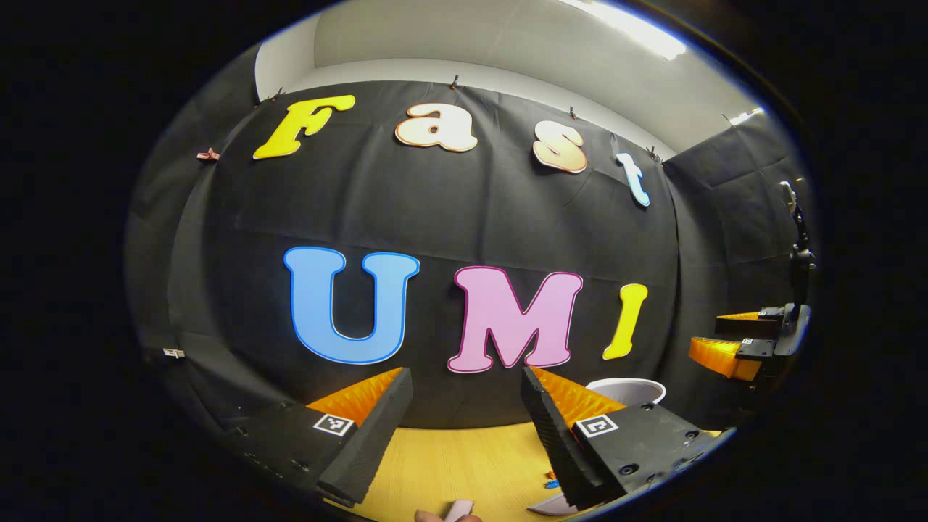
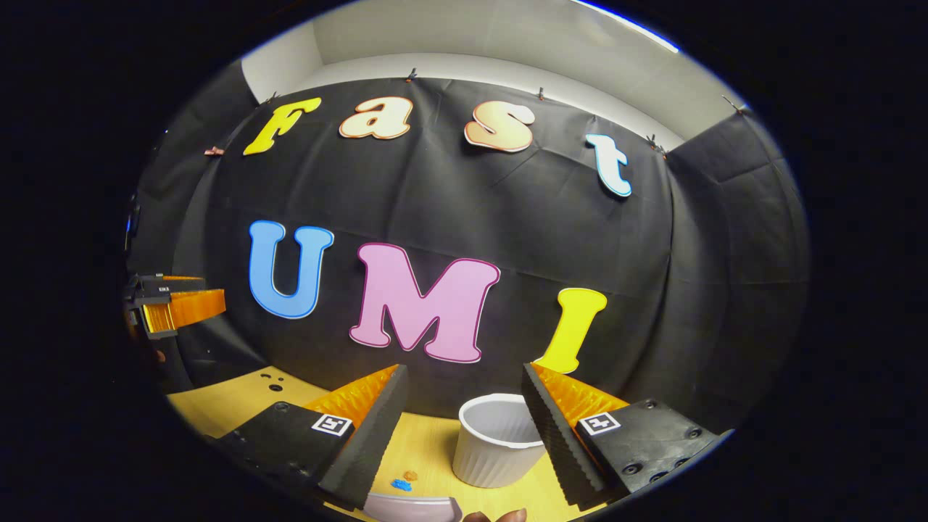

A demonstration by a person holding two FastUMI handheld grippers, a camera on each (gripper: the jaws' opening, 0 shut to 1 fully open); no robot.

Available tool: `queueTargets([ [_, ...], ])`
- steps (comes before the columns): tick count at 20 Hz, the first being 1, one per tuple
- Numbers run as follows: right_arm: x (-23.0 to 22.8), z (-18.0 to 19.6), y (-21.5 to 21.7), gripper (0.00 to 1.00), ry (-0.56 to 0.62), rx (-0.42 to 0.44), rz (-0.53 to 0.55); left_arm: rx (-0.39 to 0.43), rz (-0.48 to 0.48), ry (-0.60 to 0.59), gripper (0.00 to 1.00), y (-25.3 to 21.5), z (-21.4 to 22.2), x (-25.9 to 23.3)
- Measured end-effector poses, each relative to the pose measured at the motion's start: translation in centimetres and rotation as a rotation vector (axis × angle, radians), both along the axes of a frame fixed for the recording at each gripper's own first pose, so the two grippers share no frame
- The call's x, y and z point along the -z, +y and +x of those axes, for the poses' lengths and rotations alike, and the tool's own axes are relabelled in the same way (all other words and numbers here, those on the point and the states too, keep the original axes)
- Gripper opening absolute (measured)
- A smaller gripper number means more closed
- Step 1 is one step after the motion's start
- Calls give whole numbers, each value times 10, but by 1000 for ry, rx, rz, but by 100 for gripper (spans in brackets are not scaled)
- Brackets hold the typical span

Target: Pick up the small broom and dustpan from the desktop, sweep the trash into the dustpan with the broom, and then empty the trash into the garbage bin.

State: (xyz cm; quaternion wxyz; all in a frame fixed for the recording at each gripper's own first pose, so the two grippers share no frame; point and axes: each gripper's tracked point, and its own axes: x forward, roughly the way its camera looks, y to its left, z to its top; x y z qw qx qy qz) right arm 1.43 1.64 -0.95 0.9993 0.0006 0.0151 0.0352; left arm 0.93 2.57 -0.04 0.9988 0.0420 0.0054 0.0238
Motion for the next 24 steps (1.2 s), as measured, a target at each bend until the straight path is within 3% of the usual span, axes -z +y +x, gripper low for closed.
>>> queueTargets([
  [3, 6, -6, 13, 97, 28, -49, -9, -23, -15, 21, 95, 10, -6, 8],
  [5, 32, -18, 20, 97, 108, -91, -33, -33, 5, 40, 95, 16, -14, 16],
  [9, 124, -59, 37, 97, 385, -187, -80, -36, 89, 73, 95, 26, -27, 32],
  [13, 237, -115, 48, 95, 699, -275, -118, -35, 112, 115, 95, 29, -37, 52],
  [18, 336, -153, 48, 93, 966, -294, -133, -37, 128, 154, 96, 35, -43, 67],
  [24, 408, -156, 58, 88, 1160, -265, -90, -58, 126, 168, 96, 43, -44, 72],
])
